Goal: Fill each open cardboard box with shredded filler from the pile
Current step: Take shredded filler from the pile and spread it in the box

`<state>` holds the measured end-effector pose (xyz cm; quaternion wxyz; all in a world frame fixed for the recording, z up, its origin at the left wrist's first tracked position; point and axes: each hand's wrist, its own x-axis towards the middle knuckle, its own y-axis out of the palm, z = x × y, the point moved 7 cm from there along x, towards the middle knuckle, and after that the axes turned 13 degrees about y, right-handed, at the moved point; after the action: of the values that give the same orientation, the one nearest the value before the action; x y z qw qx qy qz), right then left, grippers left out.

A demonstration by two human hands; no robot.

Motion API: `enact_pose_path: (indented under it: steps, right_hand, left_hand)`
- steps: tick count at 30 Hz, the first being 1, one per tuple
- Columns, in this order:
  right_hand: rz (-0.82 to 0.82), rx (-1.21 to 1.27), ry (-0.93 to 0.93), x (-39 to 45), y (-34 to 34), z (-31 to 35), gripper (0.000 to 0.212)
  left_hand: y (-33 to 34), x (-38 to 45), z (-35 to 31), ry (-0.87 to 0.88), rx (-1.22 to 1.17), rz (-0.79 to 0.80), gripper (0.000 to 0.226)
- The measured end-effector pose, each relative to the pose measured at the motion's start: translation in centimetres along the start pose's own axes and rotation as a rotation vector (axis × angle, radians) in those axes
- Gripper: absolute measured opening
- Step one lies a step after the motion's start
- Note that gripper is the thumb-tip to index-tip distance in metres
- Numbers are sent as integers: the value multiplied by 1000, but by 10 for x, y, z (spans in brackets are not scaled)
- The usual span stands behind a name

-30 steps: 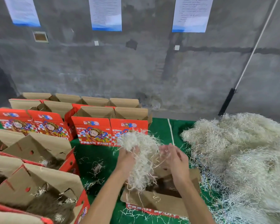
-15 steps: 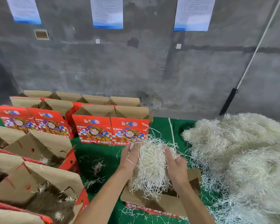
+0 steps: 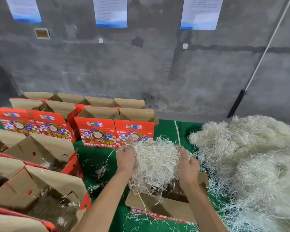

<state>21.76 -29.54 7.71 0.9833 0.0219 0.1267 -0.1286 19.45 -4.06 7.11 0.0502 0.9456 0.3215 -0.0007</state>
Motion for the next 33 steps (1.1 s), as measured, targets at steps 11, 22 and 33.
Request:
enact_pose_path:
  steps: [11, 22, 33]
  right_hand:
    - [11, 150, 123, 12, 0, -7, 40]
    - [-5, 9, 48, 19, -21, 4, 72]
    - [-121, -47, -181, 11, -28, 33, 65]
  left_hand:
    - [13, -9, 21, 15, -125, -75, 39]
    - [-9, 3, 14, 49, 10, -145, 35]
    - [6, -7, 10, 97, 106, 82, 73]
